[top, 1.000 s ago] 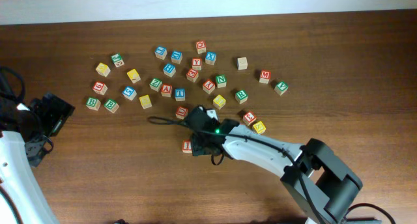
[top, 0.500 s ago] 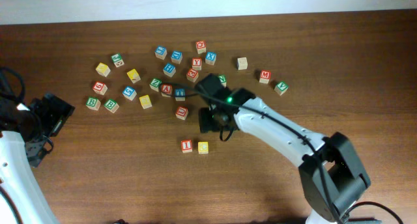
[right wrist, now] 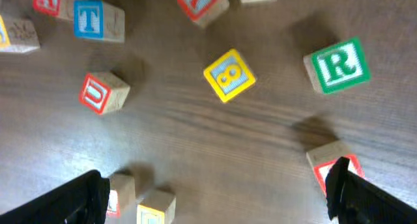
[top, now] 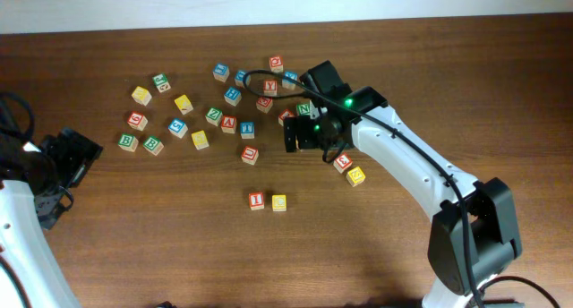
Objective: Spell out ICRA
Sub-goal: 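Move the right gripper up into the pile over the green R block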
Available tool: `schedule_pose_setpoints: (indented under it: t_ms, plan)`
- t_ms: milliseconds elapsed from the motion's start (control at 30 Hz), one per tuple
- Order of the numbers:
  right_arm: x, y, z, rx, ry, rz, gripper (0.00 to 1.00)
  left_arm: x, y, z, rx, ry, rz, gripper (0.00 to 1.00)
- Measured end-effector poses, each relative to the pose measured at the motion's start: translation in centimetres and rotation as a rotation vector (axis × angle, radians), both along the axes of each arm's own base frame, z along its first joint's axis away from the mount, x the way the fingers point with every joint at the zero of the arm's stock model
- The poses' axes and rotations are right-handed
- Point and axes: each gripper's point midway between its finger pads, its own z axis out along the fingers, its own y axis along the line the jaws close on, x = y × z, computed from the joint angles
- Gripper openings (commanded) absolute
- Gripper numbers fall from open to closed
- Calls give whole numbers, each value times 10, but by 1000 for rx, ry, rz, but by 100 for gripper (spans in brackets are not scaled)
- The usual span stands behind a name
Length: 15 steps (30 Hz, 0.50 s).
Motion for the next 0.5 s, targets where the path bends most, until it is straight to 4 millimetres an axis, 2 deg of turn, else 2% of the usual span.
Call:
schedule_pose_setpoints:
  t_ms: [67, 133, 333, 500]
  plan:
    - [-17, -7, -5, -26, 76, 4, 98, 0, 0, 0, 0, 0, 0, 100]
    - [-24, -10, -7, -38, 105, 5, 98, 0, 0, 0, 0, 0, 0, 99]
    - [-28, -11, -8, -45, 119, 4, 98, 0, 0, 0, 0, 0, 0, 99]
    - [-23, -7, -6, -25, 98, 6, 98, 0, 0, 0, 1, -1, 0, 99]
